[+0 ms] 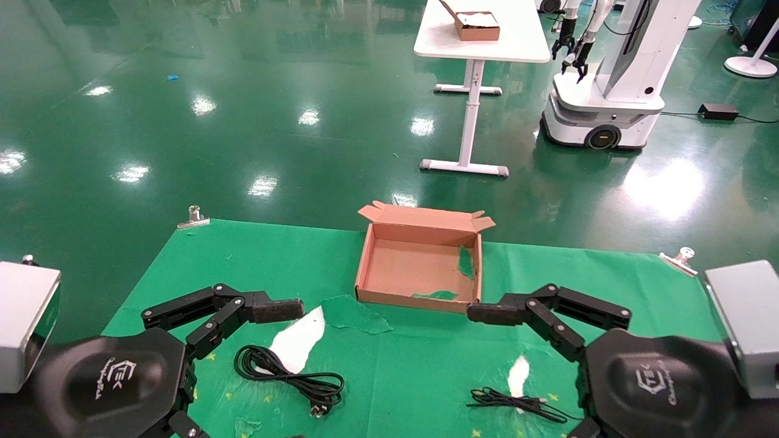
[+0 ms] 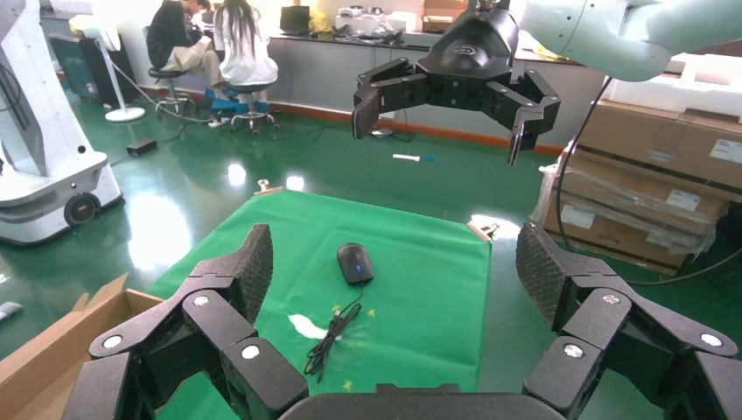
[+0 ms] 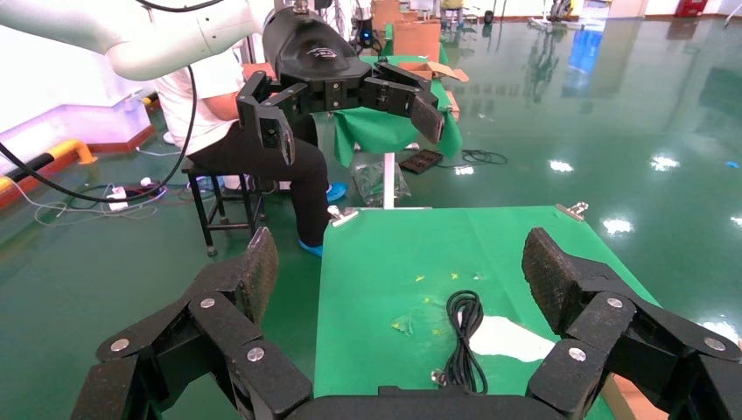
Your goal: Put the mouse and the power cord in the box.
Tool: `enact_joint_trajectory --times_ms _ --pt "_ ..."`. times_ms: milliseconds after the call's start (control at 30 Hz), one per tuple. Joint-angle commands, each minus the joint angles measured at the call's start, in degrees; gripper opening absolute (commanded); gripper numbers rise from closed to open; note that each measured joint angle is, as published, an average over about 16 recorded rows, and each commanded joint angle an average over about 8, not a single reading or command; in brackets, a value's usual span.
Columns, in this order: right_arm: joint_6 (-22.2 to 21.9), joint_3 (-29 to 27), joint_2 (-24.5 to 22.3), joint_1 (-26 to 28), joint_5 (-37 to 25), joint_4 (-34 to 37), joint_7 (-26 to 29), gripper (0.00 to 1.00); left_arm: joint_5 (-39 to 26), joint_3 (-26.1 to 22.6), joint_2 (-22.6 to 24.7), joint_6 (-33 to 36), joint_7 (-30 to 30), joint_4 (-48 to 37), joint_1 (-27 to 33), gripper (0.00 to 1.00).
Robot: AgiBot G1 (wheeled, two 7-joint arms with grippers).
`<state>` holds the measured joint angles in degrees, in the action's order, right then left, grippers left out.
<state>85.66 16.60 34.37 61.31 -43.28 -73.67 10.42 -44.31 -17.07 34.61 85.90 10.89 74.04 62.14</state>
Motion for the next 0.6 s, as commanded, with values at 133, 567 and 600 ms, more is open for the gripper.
enact_joint_trajectory --times_ms 133,567,600 --pt "-0.2 0.9 -1.0 -0.4 -2.9 -0.3 -0.2 1.00 -4.3 -1.8 -0.7 0.6 0.5 0.9 1.1 1.00" --pt "-3.8 8.0 -1.9 5.7 -25.9 -2.9 3.4 1.00 -40.2 -18.6 5.3 4.0 5.8 -0.1 18.4 1.00" --pt "-4.0 8.3 -1.6 6.1 -26.8 -2.8 3.5 1.00 -41.9 -19.4 5.9 4.0 6.1 -0.4 19.2 1.00"
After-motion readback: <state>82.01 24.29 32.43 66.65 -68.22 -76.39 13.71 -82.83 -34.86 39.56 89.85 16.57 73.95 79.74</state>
